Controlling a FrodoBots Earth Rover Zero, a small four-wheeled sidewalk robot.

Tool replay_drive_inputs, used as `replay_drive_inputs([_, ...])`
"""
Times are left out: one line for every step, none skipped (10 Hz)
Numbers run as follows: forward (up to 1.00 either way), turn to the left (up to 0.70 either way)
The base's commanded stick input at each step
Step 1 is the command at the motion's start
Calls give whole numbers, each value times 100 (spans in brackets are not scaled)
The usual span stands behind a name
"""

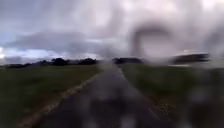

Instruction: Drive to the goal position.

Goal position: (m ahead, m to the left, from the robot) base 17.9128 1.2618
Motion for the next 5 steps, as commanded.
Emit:
replay_drive_inputs([70, 0])
replay_drive_inputs([70, 0])
replay_drive_inputs([70, 0])
replay_drive_inputs([70, 0])
replay_drive_inputs([70, 0])
